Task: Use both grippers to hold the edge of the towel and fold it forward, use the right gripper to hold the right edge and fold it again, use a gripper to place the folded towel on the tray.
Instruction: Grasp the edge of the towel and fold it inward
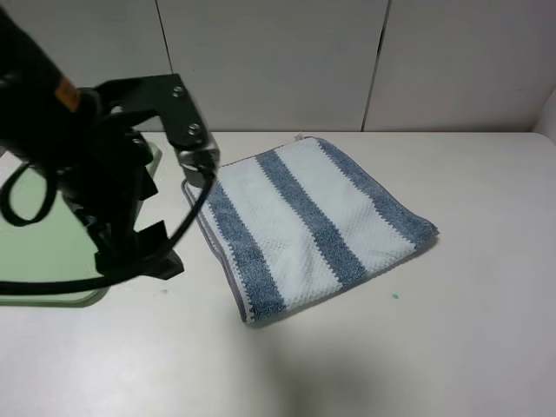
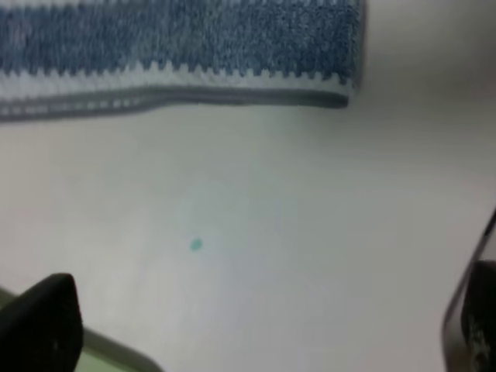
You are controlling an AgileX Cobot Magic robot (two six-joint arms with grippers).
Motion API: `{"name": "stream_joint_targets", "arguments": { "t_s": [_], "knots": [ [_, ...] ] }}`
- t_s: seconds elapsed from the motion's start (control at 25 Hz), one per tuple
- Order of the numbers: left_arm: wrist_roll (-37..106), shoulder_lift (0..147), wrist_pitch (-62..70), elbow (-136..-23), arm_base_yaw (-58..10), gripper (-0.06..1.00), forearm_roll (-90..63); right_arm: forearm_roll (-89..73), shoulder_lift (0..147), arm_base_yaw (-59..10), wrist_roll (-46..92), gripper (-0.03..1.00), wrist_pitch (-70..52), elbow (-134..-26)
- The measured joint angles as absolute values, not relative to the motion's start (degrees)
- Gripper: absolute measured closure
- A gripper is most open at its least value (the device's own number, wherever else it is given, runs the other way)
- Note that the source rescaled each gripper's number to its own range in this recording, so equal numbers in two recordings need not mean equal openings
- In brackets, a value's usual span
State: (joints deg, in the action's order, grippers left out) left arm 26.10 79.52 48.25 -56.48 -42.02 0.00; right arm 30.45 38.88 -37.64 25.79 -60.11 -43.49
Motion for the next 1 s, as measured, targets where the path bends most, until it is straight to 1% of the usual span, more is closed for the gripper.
{"name": "stream_joint_targets", "arguments": {
  "t_s": [0.2,0.36,0.68,1.0],
  "knots": [
    [26.2,86.0,47.8,-62.8,-46.3,-0.03,2.6,31.8,47.7,-37.6,27.7,-0.03,-58.2,-43.5],
    [26.2,89.1,47.6,-65.5,-48.4,-0.03,5.1,32.3,54.8,-37.2,31.5,-0.03,-53.7,-43.5],
    [28.6,92.6,47.3,-65.8,-48.7,-0.03,7.0,32.0,66.2,-29.3,39.7,-0.03,-43.7,-43.5],
    [31.7,97.3,46.7,-65.8,-48.7,-0.03,7.0,31.8,75.7,-23.7,41.4,-0.03,-36.3,-43.5]
  ]
}}
